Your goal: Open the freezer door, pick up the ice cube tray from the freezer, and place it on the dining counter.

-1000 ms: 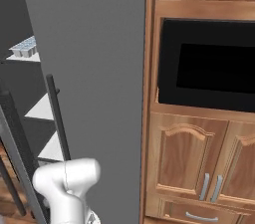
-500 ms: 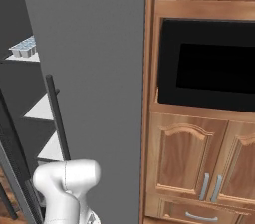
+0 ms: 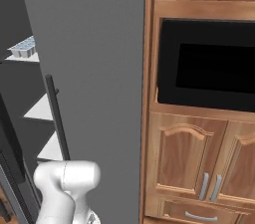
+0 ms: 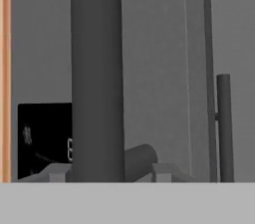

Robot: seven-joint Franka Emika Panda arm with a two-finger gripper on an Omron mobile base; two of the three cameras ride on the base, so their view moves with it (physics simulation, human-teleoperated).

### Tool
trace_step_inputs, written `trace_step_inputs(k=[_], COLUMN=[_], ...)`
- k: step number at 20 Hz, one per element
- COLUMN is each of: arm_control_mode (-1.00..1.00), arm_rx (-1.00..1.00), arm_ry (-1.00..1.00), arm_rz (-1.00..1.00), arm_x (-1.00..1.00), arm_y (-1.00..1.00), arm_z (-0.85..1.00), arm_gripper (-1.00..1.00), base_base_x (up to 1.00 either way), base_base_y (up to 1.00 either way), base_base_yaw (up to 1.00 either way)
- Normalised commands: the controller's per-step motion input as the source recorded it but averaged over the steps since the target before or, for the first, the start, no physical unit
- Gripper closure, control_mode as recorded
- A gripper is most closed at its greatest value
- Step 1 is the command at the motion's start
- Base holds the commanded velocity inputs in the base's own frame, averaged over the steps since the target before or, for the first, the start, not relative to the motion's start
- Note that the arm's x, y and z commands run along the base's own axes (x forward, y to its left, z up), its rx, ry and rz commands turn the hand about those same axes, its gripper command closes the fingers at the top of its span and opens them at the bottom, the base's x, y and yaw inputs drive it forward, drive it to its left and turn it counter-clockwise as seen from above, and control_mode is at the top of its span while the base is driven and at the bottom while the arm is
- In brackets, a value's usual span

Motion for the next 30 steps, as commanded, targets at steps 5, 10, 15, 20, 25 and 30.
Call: trace_step_inputs(k=[5,10,15,20,25,30], arm_control_mode=[-1.00,-1.00,-1.00,-1.00,-1.00,-1.00], arm_rx=[0.00,0.00,0.00,0.00,0.00,0.00], arm_ry=[0.00,0.00,0.00,0.00,0.00,0.00], arm_rz=[0.01,0.00,0.00,0.00,0.03,0.14], arm_x=[-0.20,0.00,-0.05,-0.28,-0.60,-0.71], arm_y=[0.35,0.00,0.00,0.01,0.00,-0.29], arm_z=[0.00,0.00,0.00,0.19,0.57,0.73], arm_gripper=[-1.00,-1.00,-1.00,-1.00,-1.00,-1.00], base_base_x=[0.00,0.00,0.00,0.00,0.00,0.00], base_base_y=[0.00,0.00,0.00,0.00,0.00,0.00], base_base_yaw=[0.00,0.00,0.00,0.00,0.00,0.00])
